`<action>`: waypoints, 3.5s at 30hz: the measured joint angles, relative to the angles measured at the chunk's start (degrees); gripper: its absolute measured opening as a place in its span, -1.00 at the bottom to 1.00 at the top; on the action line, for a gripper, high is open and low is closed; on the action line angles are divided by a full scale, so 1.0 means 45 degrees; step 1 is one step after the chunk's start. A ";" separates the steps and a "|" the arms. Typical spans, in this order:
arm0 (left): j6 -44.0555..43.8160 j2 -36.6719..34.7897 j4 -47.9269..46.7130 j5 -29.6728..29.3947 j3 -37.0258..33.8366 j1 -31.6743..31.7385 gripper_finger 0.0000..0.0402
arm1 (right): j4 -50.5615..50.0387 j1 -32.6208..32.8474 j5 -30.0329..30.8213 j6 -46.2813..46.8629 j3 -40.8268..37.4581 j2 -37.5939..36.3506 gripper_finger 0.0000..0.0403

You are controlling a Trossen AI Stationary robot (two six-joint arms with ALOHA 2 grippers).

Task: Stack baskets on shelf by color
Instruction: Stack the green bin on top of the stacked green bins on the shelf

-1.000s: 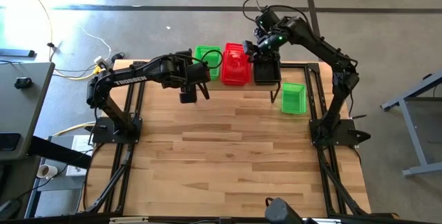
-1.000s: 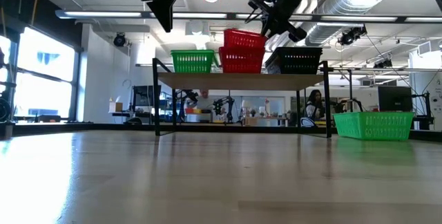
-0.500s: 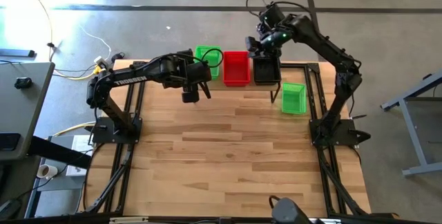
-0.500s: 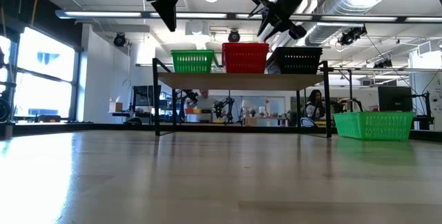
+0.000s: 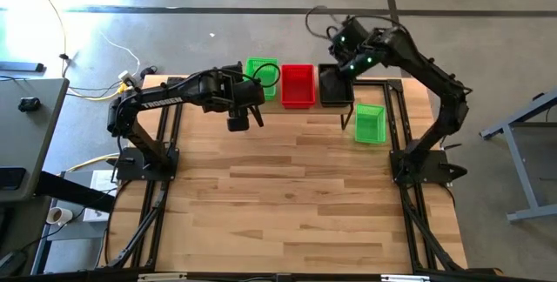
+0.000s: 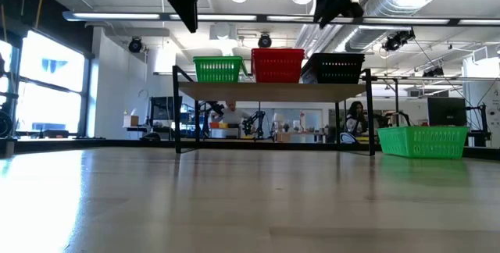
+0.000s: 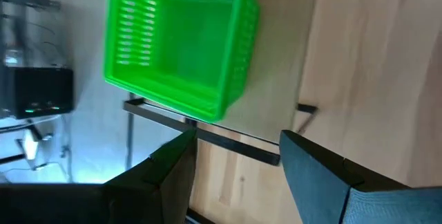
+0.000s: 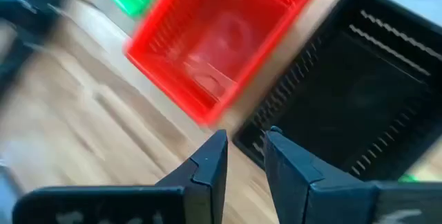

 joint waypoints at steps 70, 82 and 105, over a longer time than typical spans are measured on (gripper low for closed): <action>0.0039 -0.0535 0.0035 0.0857 -0.0005 0.0019 -0.02 | 0.2152 -0.5282 0.2579 0.6317 -1.3507 -0.5116 -0.59; 0.0180 -0.0535 0.0039 0.1280 -0.0005 0.0020 -0.02 | 0.3097 -0.5282 0.3273 0.6873 -1.4416 -0.5106 -0.59; 0.0799 -0.0535 0.0364 0.1294 -0.0005 0.0019 -0.02 | 0.4020 -0.5062 0.3113 0.6745 -1.4989 -0.5101 -0.95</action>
